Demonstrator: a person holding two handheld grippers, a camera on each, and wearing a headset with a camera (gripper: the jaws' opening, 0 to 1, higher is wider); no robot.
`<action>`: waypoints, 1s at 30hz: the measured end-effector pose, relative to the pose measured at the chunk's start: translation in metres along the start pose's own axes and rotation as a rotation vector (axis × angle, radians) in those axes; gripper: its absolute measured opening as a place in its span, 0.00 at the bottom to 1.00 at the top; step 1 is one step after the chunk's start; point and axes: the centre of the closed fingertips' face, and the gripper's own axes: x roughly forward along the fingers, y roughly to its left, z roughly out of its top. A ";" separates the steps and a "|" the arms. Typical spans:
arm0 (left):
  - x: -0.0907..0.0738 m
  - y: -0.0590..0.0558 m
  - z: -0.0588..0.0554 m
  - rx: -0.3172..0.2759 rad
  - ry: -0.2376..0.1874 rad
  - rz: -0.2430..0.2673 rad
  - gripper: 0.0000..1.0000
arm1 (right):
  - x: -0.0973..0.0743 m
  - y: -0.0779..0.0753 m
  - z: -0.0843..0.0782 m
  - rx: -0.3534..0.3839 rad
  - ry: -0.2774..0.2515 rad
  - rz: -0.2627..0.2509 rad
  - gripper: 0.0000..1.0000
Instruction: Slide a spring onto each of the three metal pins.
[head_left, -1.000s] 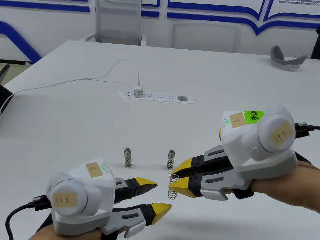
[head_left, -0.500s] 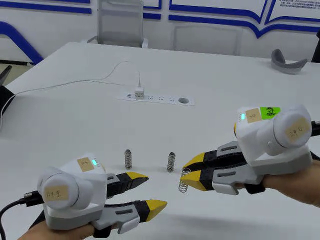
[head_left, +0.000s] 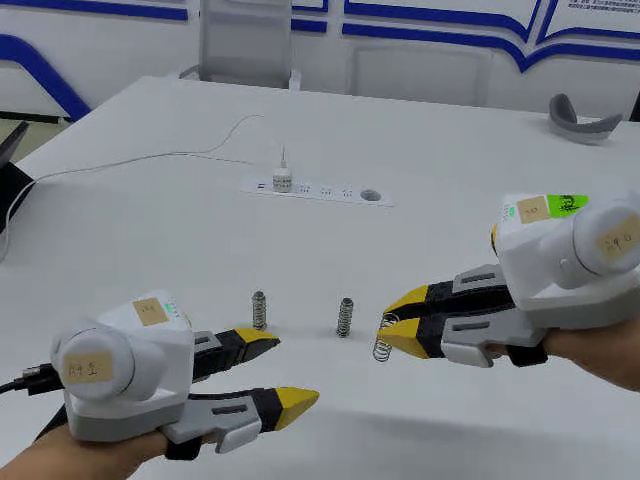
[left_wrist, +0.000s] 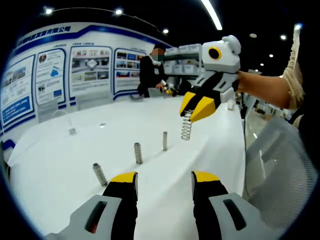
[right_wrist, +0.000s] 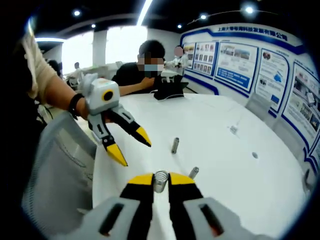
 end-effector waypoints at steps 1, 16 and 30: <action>-0.001 0.001 -0.001 -0.001 0.000 0.003 0.44 | -0.001 -0.001 0.000 0.002 -0.001 -0.003 0.12; -0.019 0.027 -0.012 -0.039 0.002 0.095 0.49 | -0.009 -0.019 0.002 0.020 -0.015 -0.052 0.12; -0.025 0.034 -0.018 -0.070 -0.007 0.147 0.54 | -0.021 -0.053 0.000 0.046 -0.029 -0.128 0.12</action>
